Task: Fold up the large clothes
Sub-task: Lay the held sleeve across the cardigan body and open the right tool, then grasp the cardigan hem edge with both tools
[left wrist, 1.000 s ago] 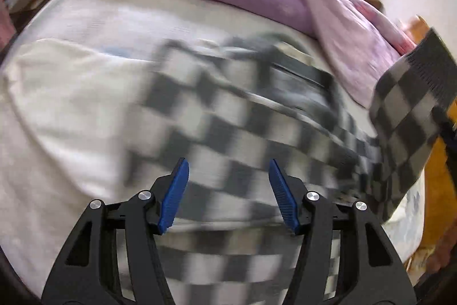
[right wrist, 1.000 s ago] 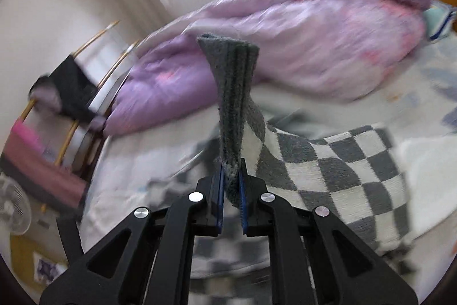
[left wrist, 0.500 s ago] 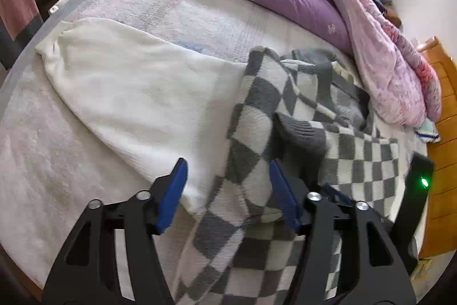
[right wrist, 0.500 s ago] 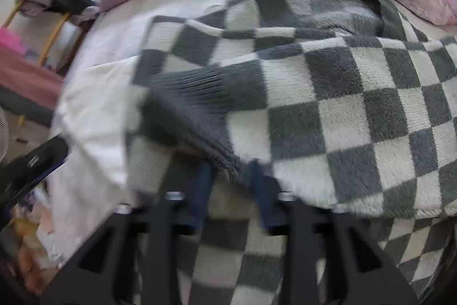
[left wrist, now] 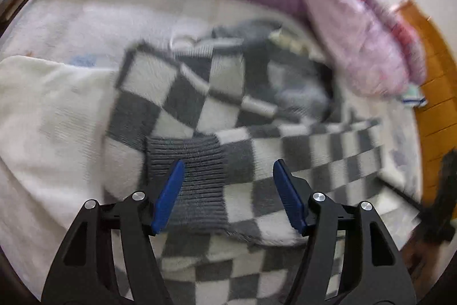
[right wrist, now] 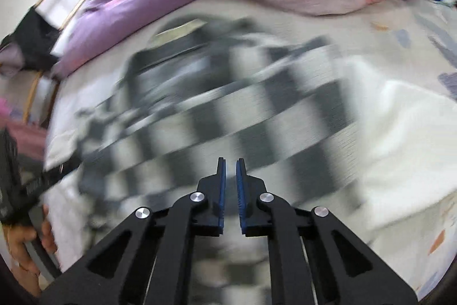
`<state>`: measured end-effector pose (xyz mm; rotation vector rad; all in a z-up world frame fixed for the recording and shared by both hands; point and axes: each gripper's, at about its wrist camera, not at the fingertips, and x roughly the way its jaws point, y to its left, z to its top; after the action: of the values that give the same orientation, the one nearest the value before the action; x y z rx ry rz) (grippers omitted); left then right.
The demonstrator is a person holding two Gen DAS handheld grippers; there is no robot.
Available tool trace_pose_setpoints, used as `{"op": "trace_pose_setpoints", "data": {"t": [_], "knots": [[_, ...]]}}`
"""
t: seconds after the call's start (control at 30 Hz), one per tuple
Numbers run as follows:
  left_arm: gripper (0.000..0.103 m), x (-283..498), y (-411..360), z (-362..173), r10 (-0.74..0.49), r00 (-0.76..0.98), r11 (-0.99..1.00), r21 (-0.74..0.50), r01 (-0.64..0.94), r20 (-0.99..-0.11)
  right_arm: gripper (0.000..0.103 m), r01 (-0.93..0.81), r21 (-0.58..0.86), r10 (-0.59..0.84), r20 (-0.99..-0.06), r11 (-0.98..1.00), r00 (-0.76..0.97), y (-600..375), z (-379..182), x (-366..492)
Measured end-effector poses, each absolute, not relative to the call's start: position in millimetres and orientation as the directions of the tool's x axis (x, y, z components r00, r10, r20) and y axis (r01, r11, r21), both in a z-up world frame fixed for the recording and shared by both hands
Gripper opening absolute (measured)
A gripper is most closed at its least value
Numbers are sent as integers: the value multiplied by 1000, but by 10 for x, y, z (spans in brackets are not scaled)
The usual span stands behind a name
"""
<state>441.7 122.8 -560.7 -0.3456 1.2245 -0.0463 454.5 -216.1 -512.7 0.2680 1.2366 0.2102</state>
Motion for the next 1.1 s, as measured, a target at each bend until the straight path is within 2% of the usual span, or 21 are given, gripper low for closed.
{"op": "trace_pose_setpoints", "data": {"t": [0.1,0.13,0.27,0.37,0.43,0.5,0.57,0.6,0.63,0.67,0.77,0.93,1.1], "knots": [[65,4476,1197,-5940,-156,271,963,-207,-172,-950,6,30,290,271,-921,956,279,-2502,-5398,4815],[65,4481,1193,-6002,-150,266,965,-200,-172,-952,0,35,275,258,-932,961,253,-2597,-5498,4889],[66,4514,1181,-6173,-144,261,965,-194,-177,-955,0,100,324,303,-936,941,180,-2956,-5933,5050],[66,4554,1170,-6200,-138,249,966,-186,-182,-959,0,165,375,349,-923,912,164,-3029,-6031,5086],[66,4561,1197,-6072,-165,254,960,-214,-181,-953,0,145,361,345,-930,921,126,-2977,-5928,5120],[66,4547,1299,-5878,-236,281,939,-293,-182,-930,5,109,364,352,-929,925,111,-2934,-5732,5157],[67,4576,1451,-5670,-289,325,915,-360,-183,-900,14,65,346,334,-931,936,148,-2935,-5485,5228],[68,4612,1541,-5586,-305,344,904,-384,-189,-888,29,63,342,328,-930,938,167,-2945,-5422,5294],[73,4657,1635,-5509,-306,358,897,-393,-202,-882,43,70,336,320,-930,939,180,-2981,-5375,5368],[77,4736,1774,-5445,-291,370,894,-388,-223,-882,46,83,323,302,-933,943,194,-3031,-5332,5467],[77,5017,2103,-5477,-199,330,902,-304,-306,-923,47,111,276,251,-948,955,194,-3116,-5372,5757],[77,5505,2324,-5871,-193,212,912,-255,-322,-958,48,187,320,307,-947,929,94,-3194,-5695,6156],[75,5795,2303,-6198,-160,119,936,-188,-296,-980,49,183,280,283,-959,942,12,-3026,-5963,6344]]}}
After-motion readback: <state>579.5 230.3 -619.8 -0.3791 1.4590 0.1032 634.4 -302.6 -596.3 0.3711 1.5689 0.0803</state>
